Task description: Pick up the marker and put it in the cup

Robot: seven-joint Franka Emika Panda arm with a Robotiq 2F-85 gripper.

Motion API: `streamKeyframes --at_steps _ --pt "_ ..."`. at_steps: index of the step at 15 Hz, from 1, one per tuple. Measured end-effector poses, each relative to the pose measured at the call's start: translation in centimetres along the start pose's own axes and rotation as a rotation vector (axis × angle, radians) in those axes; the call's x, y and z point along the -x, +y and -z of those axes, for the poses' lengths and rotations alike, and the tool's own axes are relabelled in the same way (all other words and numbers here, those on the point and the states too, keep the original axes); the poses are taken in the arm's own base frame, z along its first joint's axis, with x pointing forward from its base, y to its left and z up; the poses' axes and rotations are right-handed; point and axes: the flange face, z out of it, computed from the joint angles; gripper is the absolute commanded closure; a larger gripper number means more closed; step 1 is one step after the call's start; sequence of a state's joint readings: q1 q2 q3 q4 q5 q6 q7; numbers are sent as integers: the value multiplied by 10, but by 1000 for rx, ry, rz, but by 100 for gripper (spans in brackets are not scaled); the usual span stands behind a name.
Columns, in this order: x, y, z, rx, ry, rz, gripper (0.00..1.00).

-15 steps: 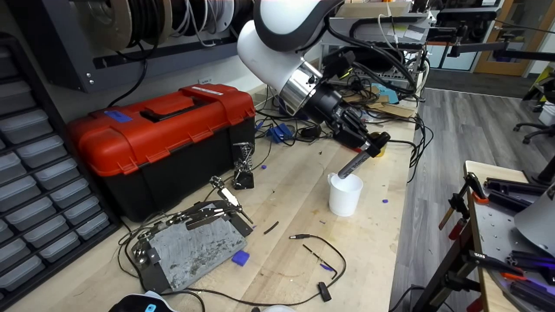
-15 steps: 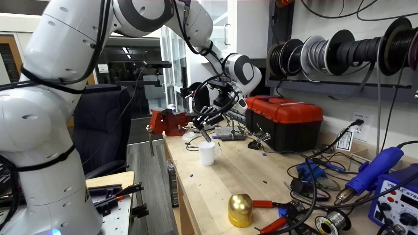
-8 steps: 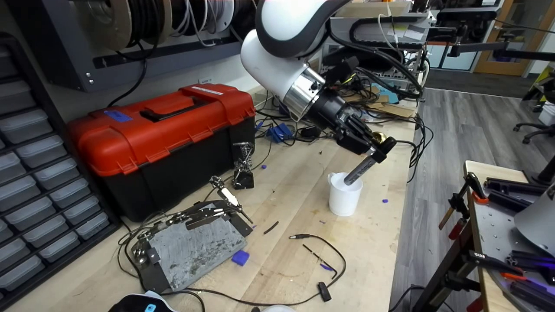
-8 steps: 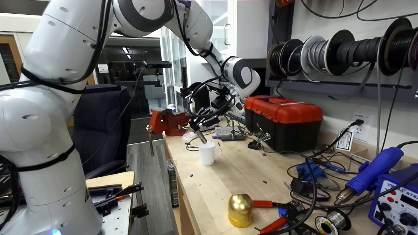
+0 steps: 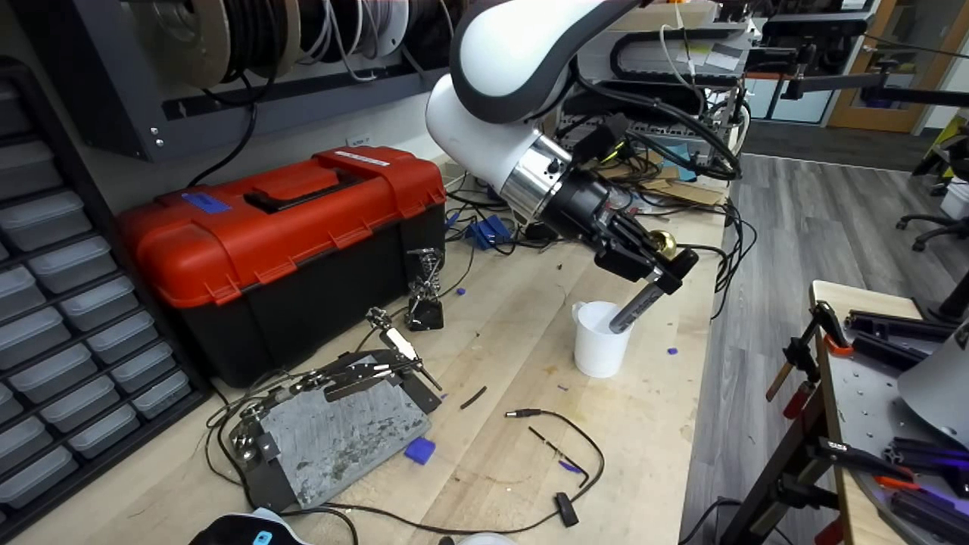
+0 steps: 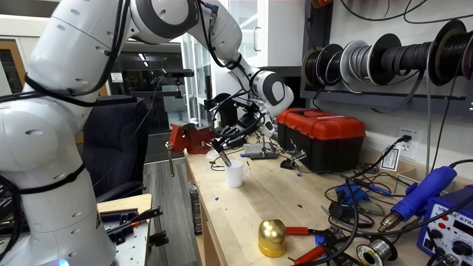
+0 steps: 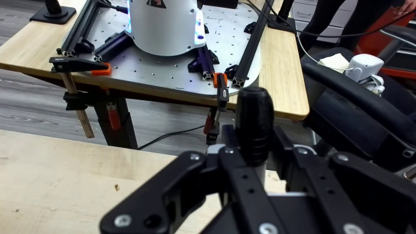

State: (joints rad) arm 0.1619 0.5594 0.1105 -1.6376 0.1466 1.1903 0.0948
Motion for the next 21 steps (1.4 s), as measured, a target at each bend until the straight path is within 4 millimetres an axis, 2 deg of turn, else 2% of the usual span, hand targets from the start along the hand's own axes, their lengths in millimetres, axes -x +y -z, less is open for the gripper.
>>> streamKeyframes --at_steps 3,4,5,7,13,16,18,21 --pt "-3 0 -2 2 -5 9 93" --pt "-4 1 -2 3 -6 10 89" --pt "-5 1 -3 5 -7 12 48" --pt "-7 2 -4 10 -5 12 41" --pt "-13 2 -2 10 21 14 3" --pt "-15 2 3 8 55 16 0" --pt "-17 1 11 28 130 15 0" --pt "-11 -6 27 86 274 18 0"
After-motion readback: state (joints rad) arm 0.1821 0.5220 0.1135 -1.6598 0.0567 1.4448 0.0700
